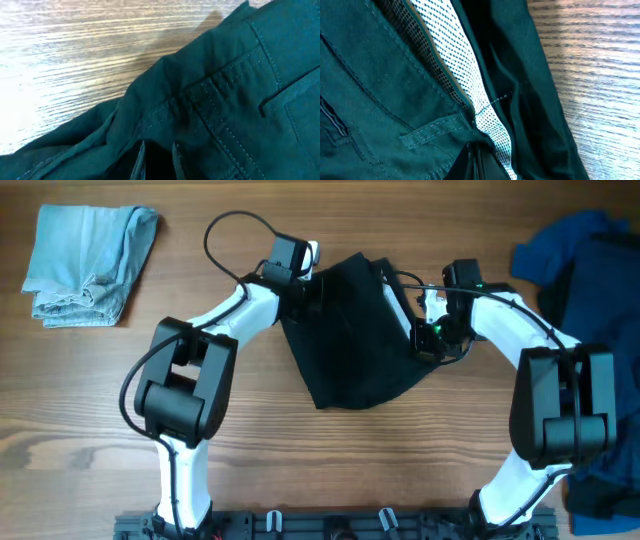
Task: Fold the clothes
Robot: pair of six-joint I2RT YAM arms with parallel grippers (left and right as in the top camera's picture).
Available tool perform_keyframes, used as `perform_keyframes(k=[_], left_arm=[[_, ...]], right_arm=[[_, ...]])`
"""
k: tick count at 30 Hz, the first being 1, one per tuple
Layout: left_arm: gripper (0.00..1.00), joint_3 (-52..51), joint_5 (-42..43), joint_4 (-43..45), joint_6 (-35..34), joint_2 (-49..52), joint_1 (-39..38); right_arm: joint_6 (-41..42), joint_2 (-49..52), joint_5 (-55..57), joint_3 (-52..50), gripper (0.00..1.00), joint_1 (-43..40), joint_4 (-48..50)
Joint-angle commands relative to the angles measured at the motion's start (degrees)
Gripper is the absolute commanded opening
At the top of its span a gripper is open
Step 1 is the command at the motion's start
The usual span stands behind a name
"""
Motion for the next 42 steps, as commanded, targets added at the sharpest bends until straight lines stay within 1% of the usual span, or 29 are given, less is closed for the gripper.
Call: perform_keyframes(k=[1, 3, 5, 7, 8, 10, 11, 12, 13, 14, 15, 16, 18, 19, 20, 23, 25, 26, 27, 29, 30, 31, 34, 39, 40, 42], left_arm=[[0.24, 4.87, -0.42, -2.75, 0.09, -8.83, 1.42], [0.26, 6.84, -1.64, -6.08, 0.02, -14.60, 1.86], [0.29, 7.23, -6.97, -10.01, -3.91, -20.31, 2.36], [0.38, 7.23, -9.42, -15.82, -7.96, -25.46, 3.13], [0.41, 7.23, -9.42, -19.21, -10.03, -27.58, 3.61], [0.46, 7.23, -9.42, -24.50, -12.63, -29.46, 4.13], [0.49, 7.23, -9.40, -26.93, -14.01, -29.73, 4.35], [0.51, 7.21, -9.40, -30.27, -15.76, -29.73, 4.55], [0.52, 7.08, -9.40, -33.62, -17.44, -29.29, 4.61], [0.57, 6.93, -9.38, -36.28, -18.34, -28.98, 4.59], [0.60, 6.78, -9.35, -39.63, -19.34, -28.33, 4.46], [0.62, 6.78, -9.35, -43.08, -20.68, -27.47, 4.17], [0.62, 6.69, -9.14, -47.19, -23.04, -26.21, 3.15], [0.62, 6.45, -9.14, -48.26, -24.28, -25.81, 2.58], [0.64, 5.77, -9.14, -48.81, -25.81, -25.68, 1.75], [0.64, 3.30, -9.18, -48.50, -31.36, -25.57, -0.90], [0.69, 0.63, -9.16, -46.82, -36.85, -25.53, -3.65], [0.77, -0.98, -9.20, -45.51, -39.06, -25.53, -5.31], [0.82, -2.56, -9.20, -43.60, -40.50, -25.53, -6.71], [0.89, -6.12, -9.27, -39.19, -42.80, -25.46, -9.55], [0.89, -7.61, -9.73, -37.35, -43.82, -25.46, -10.51], [0.91, -8.63, -10.21, -35.95, -44.74, -25.46, -11.06], [0.91, -12.96, -10.88, -31.58, -48.26, -25.38, -12.52], [0.95, -18.80, -8.59, -29.92, -51.01, -25.33, -12.79], [0.93, -21.18, -5.84, -26.99, -51.36, -25.33, -12.79], [0.93, -24.65, -3.98, -21.40, -51.41, -25.27, -12.83]], right_arm=[[-0.15, 1.16, 4.17, -1.49, 0.04, 0.17, 0.96], [-2.23, -1.40, 4.20, 0.00, 0.04, 0.17, 0.37], [-2.58, -4.96, 4.15, 2.69, 0.06, 0.17, -1.53], [-1.60, -8.33, 4.15, 4.57, 0.07, 0.17, -2.84], [-0.48, -10.88, 4.20, 5.49, 0.09, 0.02, -3.63], [1.64, -14.08, 5.22, 6.10, 0.23, -0.63, -4.44], [2.12, -15.50, 6.16, 6.16, 0.26, -1.11, -4.81], [2.12, -17.09, 7.30, 6.16, 0.34, -1.88, -5.40], [2.12, -18.45, 8.46, 6.16, 0.46, -2.86, -6.05], [2.10, -19.34, 9.40, 6.16, 0.54, -3.76, -6.47], [2.05, -20.15, 10.38, 6.16, 0.57, -4.81, -6.95], [1.90, -20.72, 11.37, 6.16, 0.64, -6.01, -7.48], [1.90, -20.76, 11.91, 6.14, 0.73, -7.67, -7.91], [1.95, -20.76, 11.89, 6.03, 0.82, -8.22, -8.02], [2.08, -20.76, 11.89, 5.77, 0.99, -8.57, -8.11], [2.03, -20.76, 11.89, 5.64, 1.00, -8.61, -7.56], [2.05, -20.76, 11.91, 5.64, 1.00, -8.61, -6.99], [2.01, -20.76, 11.89, 5.64, 1.00, -8.61, -6.91], [2.03, -20.76, 11.91, 5.64, 1.00, -8.61, -6.82], [2.03, -20.76, 11.91, 5.64, 1.00, -8.61, -6.34], [2.05, -20.76, 11.89, 5.64, 1.00, -8.61, -6.14], [2.03, -20.76, 11.89, 5.64, 1.00, -8.61, -5.99], [2.03, -20.76, 11.91, 5.64, 1.00, -8.61, -5.92], [2.05, -20.76, 11.89, 5.64, 1.00, -8.61, -5.92], [2.03, -20.76, 11.91, 5.64, 1.00, -8.61, -5.92], [2.03, -20.76, 11.91, 5.64, 1.00, -8.61, -5.92]])
